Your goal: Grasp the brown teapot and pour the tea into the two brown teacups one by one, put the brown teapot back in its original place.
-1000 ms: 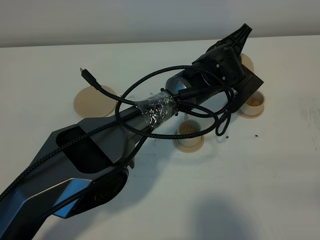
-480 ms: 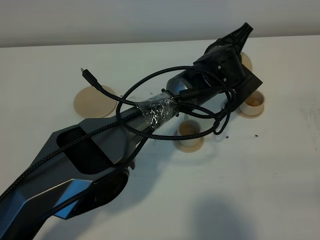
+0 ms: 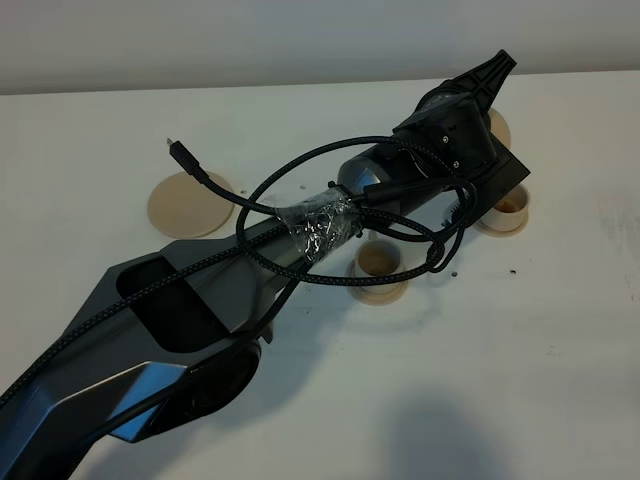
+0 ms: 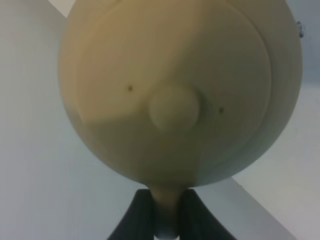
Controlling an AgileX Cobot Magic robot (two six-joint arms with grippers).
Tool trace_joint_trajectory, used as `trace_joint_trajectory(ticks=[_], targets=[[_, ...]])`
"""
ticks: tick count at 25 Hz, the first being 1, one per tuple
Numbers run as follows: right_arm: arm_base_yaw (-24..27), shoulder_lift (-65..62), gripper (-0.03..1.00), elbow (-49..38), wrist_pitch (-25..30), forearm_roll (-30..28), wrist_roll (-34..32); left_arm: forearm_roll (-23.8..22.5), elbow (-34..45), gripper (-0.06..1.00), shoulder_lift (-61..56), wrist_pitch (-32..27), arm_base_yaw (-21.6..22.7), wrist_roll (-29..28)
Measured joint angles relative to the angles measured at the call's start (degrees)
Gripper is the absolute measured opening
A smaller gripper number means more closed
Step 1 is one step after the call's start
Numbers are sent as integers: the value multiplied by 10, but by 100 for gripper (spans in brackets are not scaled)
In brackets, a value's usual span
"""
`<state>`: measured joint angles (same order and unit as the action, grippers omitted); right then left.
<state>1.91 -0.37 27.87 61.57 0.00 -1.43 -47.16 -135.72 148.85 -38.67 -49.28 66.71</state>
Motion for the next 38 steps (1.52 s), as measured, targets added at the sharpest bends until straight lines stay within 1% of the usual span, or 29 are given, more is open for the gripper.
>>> trace_joint_trajectory(ticks=[5, 11, 17, 25, 38], targets=[[0, 0, -2, 0, 0, 0, 1, -19, 0, 16, 0, 0, -6, 2], [0, 0, -2, 0, 0, 0, 1, -27, 0, 16, 0, 0, -6, 2], [0, 0, -2, 0, 0, 0, 1, -45, 0, 16, 0, 1, -6, -1], [0, 0, -2, 0, 0, 0, 1, -73, 0, 16, 0, 16, -6, -39], [0, 0, -2, 0, 0, 0, 1, -74, 0, 16, 0, 16, -7, -44]])
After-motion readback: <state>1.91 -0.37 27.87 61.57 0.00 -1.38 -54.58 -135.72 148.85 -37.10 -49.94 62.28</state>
